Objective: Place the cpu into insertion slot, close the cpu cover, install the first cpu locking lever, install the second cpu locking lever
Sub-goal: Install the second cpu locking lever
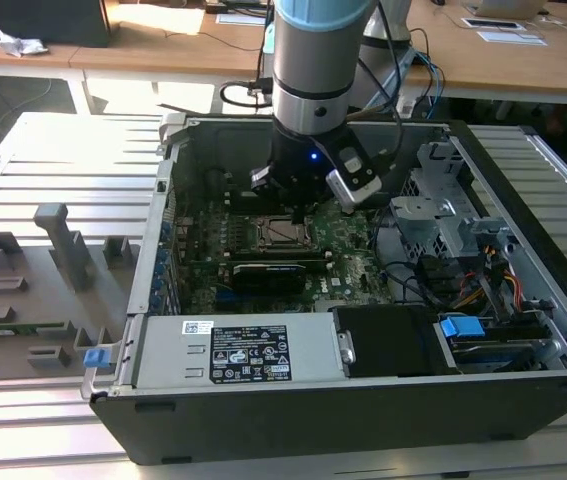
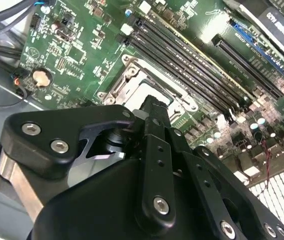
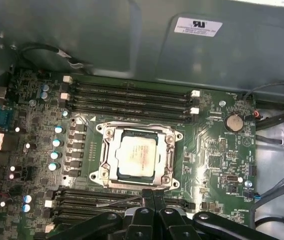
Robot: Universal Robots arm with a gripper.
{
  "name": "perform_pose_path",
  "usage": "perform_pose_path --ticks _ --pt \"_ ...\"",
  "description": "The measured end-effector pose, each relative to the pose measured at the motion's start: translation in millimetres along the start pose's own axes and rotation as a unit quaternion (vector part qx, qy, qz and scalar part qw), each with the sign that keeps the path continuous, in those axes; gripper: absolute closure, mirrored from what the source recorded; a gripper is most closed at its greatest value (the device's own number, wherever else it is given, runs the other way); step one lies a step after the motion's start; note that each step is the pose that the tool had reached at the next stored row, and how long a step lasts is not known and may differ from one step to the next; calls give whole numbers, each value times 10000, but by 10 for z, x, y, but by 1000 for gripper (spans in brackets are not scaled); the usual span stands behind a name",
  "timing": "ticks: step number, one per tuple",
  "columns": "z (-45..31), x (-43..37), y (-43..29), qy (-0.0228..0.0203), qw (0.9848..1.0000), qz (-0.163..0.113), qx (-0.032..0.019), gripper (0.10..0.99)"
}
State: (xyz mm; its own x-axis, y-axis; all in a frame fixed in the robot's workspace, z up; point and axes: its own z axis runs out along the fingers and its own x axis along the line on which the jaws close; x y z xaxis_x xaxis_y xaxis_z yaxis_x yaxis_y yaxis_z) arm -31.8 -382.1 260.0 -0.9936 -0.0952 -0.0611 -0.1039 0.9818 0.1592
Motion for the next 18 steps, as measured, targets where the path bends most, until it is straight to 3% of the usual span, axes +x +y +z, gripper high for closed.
perform_pose_path --ticks 13,18 --pt "183 28 -69 0 10000 0 0 980" --pt "255 136 -71 1 10000 1 0 980"
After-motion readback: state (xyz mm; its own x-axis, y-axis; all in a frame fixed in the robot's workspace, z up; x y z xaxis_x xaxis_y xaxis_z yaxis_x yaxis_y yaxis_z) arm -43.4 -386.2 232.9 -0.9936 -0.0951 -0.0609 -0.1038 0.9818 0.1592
